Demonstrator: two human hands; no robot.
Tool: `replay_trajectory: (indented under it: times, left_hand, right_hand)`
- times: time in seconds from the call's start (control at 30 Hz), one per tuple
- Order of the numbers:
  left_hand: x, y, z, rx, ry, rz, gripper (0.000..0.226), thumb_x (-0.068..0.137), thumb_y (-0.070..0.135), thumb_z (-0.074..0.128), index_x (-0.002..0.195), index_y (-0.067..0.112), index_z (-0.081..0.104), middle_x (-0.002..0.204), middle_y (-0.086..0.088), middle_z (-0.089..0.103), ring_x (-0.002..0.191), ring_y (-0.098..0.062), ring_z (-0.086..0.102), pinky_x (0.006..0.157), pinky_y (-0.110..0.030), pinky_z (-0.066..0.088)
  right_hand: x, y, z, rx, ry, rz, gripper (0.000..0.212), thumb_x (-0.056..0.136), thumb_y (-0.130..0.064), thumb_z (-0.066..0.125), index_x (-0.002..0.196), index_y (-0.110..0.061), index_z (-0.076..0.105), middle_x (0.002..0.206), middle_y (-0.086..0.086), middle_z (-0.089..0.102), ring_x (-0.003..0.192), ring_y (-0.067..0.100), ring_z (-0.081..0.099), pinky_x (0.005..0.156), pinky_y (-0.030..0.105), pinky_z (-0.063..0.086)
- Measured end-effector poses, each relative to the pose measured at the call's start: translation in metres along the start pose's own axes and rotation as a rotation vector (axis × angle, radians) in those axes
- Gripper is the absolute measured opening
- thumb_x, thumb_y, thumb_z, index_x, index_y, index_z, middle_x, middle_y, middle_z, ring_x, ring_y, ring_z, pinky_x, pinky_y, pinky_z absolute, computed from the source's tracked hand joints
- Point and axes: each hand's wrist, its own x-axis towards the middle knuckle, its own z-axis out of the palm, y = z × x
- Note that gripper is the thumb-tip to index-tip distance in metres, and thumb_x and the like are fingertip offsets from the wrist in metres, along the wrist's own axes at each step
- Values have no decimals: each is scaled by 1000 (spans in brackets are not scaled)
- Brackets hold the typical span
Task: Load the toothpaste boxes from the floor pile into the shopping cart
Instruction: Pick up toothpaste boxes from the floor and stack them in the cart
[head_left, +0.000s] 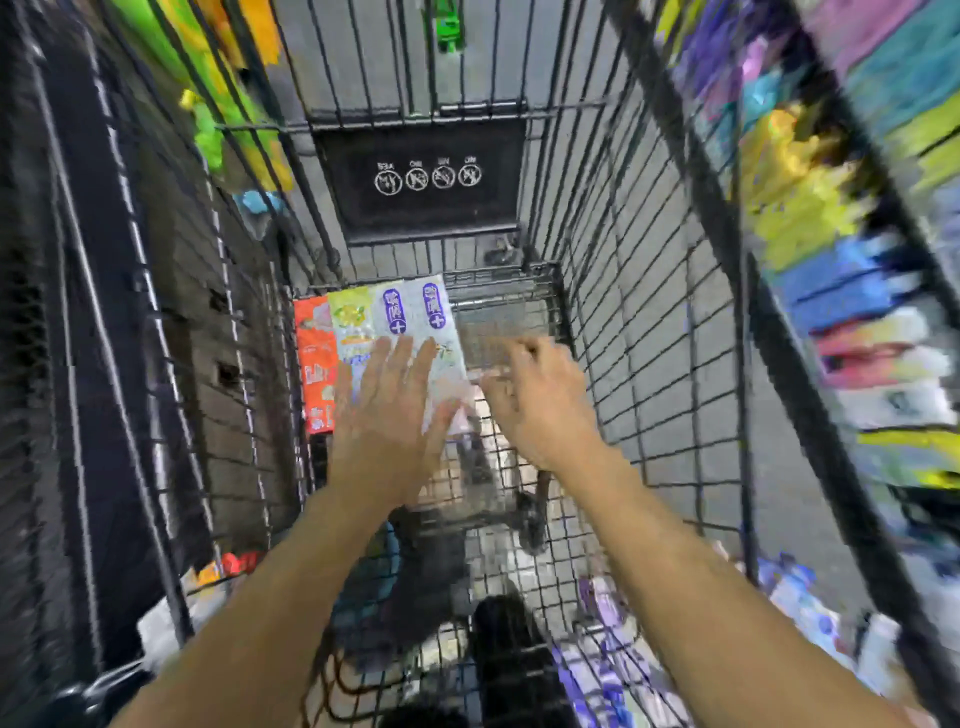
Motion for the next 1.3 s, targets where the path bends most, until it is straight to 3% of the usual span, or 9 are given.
replay_trajectory:
  times: [0.07, 0.17, 0.3, 0.37, 0.57, 0.7, 0.87, 1.07, 1.3]
  left_hand:
    - [-14, 14, -27, -14, -11, 61, 77, 98, 63, 7, 161, 21, 23, 166, -5, 25, 155, -25, 19, 123, -56, 11]
    - [-38, 44, -70, -30, 71, 222, 75, 101, 59, 19, 157, 12, 32, 161, -11, 36, 149, -33, 32, 120, -60, 21]
    - [-65, 103, -115, -41, 177, 444, 72, 98, 55, 33, 152, 7, 40, 156, -15, 43, 143, -36, 40, 118, -58, 24]
    - [-85, 140, -124, -43, 167, 550, 72, 98, 56, 34, 151, 8, 43, 156, -15, 43, 145, -35, 38, 118, -58, 27]
    - [-170, 248, -93, -61, 14, 892, 72, 98, 57, 33, 152, 11, 43, 157, -11, 44, 146, -32, 39, 116, -58, 31]
    - [-227, 298, -43, -39, -45, 1091, 70, 99, 58, 33, 147, 9, 49, 152, -11, 50, 143, -31, 43, 113, -59, 34]
    - [-293, 311, 38, -19, -129, 1217, 69, 99, 56, 36, 147, 8, 49, 150, -13, 51, 141, -34, 46, 113, -58, 34]
    - [-345, 273, 194, 69, -253, 1239, 69, 99, 52, 41, 150, 6, 44, 153, -15, 47, 143, -37, 40, 112, -60, 33]
    - [-344, 207, 399, 255, -373, 1332, 73, 98, 56, 39, 152, 8, 42, 158, -12, 42, 147, -32, 36, 117, -55, 28]
  right_hand:
    - [-37, 0, -37, -26, 40, 17, 56, 101, -49, 41, 146, -16, 44, 142, 14, 44, 130, 34, 42, 108, 48, 37]
    - [-100, -1, -98, -40, 120, 62, 59, 98, -51, 43, 145, -16, 48, 146, 16, 45, 133, 36, 41, 110, 51, 35]
    - [-198, 20, -157, -32, 350, 159, 62, 95, -55, 43, 138, -12, 56, 140, 17, 52, 124, 40, 50, 103, 55, 43]
    - [-254, 42, -165, -62, 418, 241, 65, 94, -58, 43, 136, -10, 58, 136, 18, 56, 121, 40, 54, 101, 55, 47]
    - [-414, 98, -133, -4, 414, 536, 69, 93, -62, 46, 138, -10, 56, 142, 16, 53, 126, 39, 52, 105, 52, 44]
    - [-501, 117, -81, 31, 489, 703, 66, 92, -59, 49, 135, -10, 59, 140, 16, 55, 124, 38, 54, 105, 49, 44]
    - [-589, 132, 12, 76, 554, 815, 64, 92, -54, 52, 132, -4, 61, 134, 19, 60, 120, 41, 57, 101, 50, 46]
    - [-647, 164, 180, 163, 581, 874, 63, 92, -52, 58, 135, -6, 59, 139, 19, 56, 124, 40, 54, 103, 52, 44]
    - [-627, 208, 388, 206, 495, 896, 72, 92, -59, 53, 141, -7, 53, 147, 18, 50, 135, 39, 47, 108, 53, 40]
